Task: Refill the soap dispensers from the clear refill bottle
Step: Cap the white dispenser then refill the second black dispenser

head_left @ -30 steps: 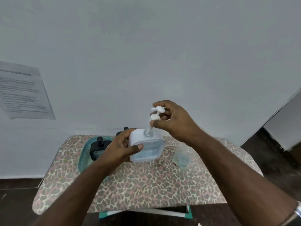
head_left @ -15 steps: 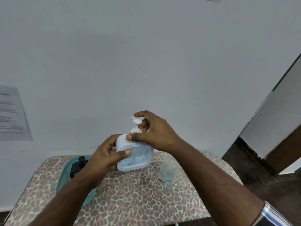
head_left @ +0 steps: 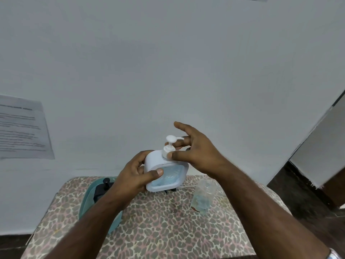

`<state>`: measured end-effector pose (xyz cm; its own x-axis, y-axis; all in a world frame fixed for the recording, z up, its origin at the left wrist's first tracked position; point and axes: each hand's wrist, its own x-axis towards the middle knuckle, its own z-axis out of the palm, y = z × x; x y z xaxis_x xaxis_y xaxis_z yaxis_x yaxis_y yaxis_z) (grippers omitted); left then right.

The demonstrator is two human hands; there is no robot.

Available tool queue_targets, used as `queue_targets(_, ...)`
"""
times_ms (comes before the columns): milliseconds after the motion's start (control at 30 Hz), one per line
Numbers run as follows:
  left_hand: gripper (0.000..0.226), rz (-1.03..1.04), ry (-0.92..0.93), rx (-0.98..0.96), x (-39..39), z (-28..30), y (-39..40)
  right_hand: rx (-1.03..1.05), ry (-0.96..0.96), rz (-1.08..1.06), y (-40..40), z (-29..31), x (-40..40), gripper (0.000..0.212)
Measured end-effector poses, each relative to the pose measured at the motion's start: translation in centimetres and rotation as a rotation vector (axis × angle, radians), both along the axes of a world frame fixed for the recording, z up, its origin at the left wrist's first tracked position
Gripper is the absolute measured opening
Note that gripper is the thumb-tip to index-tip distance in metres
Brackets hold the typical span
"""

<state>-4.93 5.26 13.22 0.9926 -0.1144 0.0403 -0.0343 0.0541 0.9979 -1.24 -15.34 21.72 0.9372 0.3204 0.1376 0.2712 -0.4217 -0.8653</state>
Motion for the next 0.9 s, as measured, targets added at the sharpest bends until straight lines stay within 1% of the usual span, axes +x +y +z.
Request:
queue_targets(100, 0.052, -0.009, 0.0, 0.016, -0.03, 0.1, 0.03, -0.062, -0.048, -0.042, 0.36, -0.32, -0.26, 0.098)
queue_targets(200, 0.053, -0.01, 0.008, 0.007, -0.06, 0.08, 0.03, -0.012, 0.021, 0.046, 0.09, -0.09, -0.24, 0.089)
queue_targets(233, 0.053, -0.01, 0.007, 0.011, -0.1, 0.1, 0.0, -0.013, 0.016, 0.045, 0.06, -0.06, -0.2, 0.088)
queue_targets(333, 0.047, -0.007, -0.001, 0.016, -0.18, 0.12, -0.03, -0.067, -0.076, -0.051, 0.51, -0.36, -0.32, 0.098)
queue_targets(367, 0.047, -0.011, 0.001, 0.017, -0.22, 0.14, -0.02, -0.069, -0.078, -0.045, 0.57, -0.44, -0.45, 0.098)
queue_targets(467, 0.056, -0.015, 0.005, 0.021, -0.14, 0.06, 0.2, -0.023, 0.028, 0.07, 0.19, -0.3, -0.49, 0.089)
queue_targets(500, 0.057, -0.015, 0.004, 0.022, -0.13, 0.0, 0.27, -0.015, 0.039, 0.076, 0.16, -0.22, -0.53, 0.088)
queue_targets(600, 0.055, -0.017, -0.009, 0.024, -0.16, -0.08, 0.24, -0.049, -0.051, -0.05, 0.83, -0.65, -0.6, 0.098)
queue_targets(633, 0.053, -0.022, -0.011, 0.027, -0.18, -0.09, 0.16, -0.049, -0.056, -0.058, 1.0, -0.77, -0.7, 0.101)
queue_targets(767, 0.05, -0.021, -0.001, 0.018, -0.18, -0.18, 0.29, 0.016, 0.06, 0.069, 0.4, -0.51, -0.43, 0.091)
queue_targets(800, 0.05, -0.019, -0.003, 0.02, -0.18, -0.18, 0.33, 0.023, 0.054, 0.053, 0.37, -0.32, -0.41, 0.093)
queue_targets(900, 0.046, -0.016, -0.017, 0.018, -0.3, -0.08, 0.25, -0.03, -0.05, -0.092, 0.99, -0.64, -0.51, 0.107)
